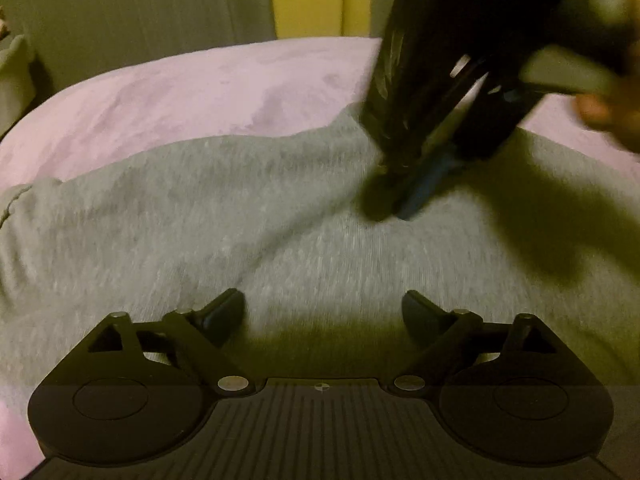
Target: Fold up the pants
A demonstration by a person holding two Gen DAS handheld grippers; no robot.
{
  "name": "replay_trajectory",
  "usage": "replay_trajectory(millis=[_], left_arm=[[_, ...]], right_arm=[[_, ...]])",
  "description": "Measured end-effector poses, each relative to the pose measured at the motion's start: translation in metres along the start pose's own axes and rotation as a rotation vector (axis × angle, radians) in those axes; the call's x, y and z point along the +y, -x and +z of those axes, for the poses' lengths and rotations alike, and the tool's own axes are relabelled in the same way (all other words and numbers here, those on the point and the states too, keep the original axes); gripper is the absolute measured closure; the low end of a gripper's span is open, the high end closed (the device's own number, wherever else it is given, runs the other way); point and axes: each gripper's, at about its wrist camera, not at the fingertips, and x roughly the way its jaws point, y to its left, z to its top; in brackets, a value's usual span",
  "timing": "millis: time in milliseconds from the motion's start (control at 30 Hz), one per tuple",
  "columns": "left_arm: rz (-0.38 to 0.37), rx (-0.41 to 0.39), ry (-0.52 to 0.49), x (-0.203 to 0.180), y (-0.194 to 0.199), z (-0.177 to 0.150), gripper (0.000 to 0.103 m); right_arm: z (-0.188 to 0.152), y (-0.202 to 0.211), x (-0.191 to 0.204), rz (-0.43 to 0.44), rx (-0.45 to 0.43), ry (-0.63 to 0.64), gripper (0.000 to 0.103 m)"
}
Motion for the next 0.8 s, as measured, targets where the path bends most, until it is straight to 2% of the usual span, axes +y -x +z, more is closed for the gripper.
replay_trajectory(millis=[33, 67, 100, 133, 167, 200, 233, 267, 300, 333, 367, 400, 467, 500, 533, 567, 600, 633, 700, 767, 800], left_arm=[[-0.010, -0.006, 0.009, 0.002, 0.000, -0.001, 0.010], [-0.015, -0.010, 0.017, 0.003, 0.001, -0.002, 0.008], [-0.016, -0.014, 0.023, 0.004, 0.000, -0.003, 0.007], [-0.011, -0.013, 0.023, 0.004, -0.001, -0.003, 0.007], [-0.004, -0.009, 0.021, 0.003, -0.001, -0.002, 0.007], [-0.002, -0.004, 0.027, 0.003, 0.001, 0.002, 0.010], [-0.007, 0.001, 0.043, 0.005, 0.004, 0.007, 0.011], [-0.019, 0.003, 0.062, 0.008, 0.006, 0.012, 0.013], [-0.042, -0.006, 0.105, 0.015, 0.009, 0.019, 0.013], [-0.063, -0.017, 0.147, 0.023, 0.010, 0.025, 0.013], [-0.075, -0.024, 0.198, 0.032, 0.010, 0.033, 0.014], [-0.066, -0.029, 0.253, 0.042, 0.010, 0.042, 0.014], [-0.049, -0.066, 0.303, 0.057, 0.008, 0.057, 0.014], [-0.049, -0.077, 0.306, 0.063, 0.001, 0.064, 0.014], [-0.019, -0.034, 0.315, 0.069, -0.013, 0.070, 0.015], [0.029, 0.027, 0.324, 0.074, -0.027, 0.074, 0.026], [0.078, 0.072, 0.329, 0.079, -0.040, 0.076, 0.031], [0.099, 0.063, 0.332, 0.082, -0.046, 0.077, 0.028], [0.137, 0.042, 0.340, 0.086, -0.046, 0.080, 0.024], [0.229, 0.033, 0.343, 0.087, -0.045, 0.082, 0.024], [0.309, 0.016, 0.340, 0.086, -0.041, 0.083, 0.021]], right_arm=[[0.007, -0.013, 0.002, -0.102, 0.015, 0.031, 0.085], [0.017, -0.020, -0.004, -0.155, 0.004, 0.016, 0.103], [0.023, -0.019, -0.010, -0.153, -0.015, -0.019, 0.103], [0.034, -0.011, -0.018, -0.139, -0.083, -0.056, 0.103], [0.040, -0.001, -0.023, -0.167, -0.160, -0.061, 0.103], [0.043, 0.011, -0.023, -0.211, -0.268, -0.059, 0.101], [0.039, 0.023, -0.019, -0.294, -0.370, -0.042, 0.095], [0.035, 0.033, -0.017, -0.326, -0.421, -0.030, 0.093], [0.030, 0.042, -0.018, -0.255, -0.429, -0.026, 0.093], [0.021, 0.048, -0.017, -0.139, -0.397, -0.021, 0.091], [0.012, 0.051, -0.015, -0.078, -0.367, -0.007, 0.082], [0.001, 0.049, -0.007, -0.044, -0.351, 0.026, 0.068], [-0.016, 0.044, -0.001, -0.037, -0.354, 0.080, 0.054], [-0.026, 0.039, -0.002, -0.015, -0.348, 0.076, 0.054], [-0.028, 0.034, -0.009, 0.024, -0.331, 0.047, 0.054], [-0.027, 0.029, -0.017, 0.050, -0.306, -0.003, 0.054], [-0.015, 0.024, -0.024, 0.072, -0.274, -0.054, 0.054], [-0.016, 0.019, -0.033, 0.070, -0.247, -0.085, 0.054], [-0.026, 0.019, -0.046, -0.040, -0.260, -0.044, 0.058], [-0.035, 0.034, -0.061, -0.155, -0.283, -0.022, 0.058], [-0.041, 0.045, -0.068, -0.226, -0.296, -0.051, 0.058]])
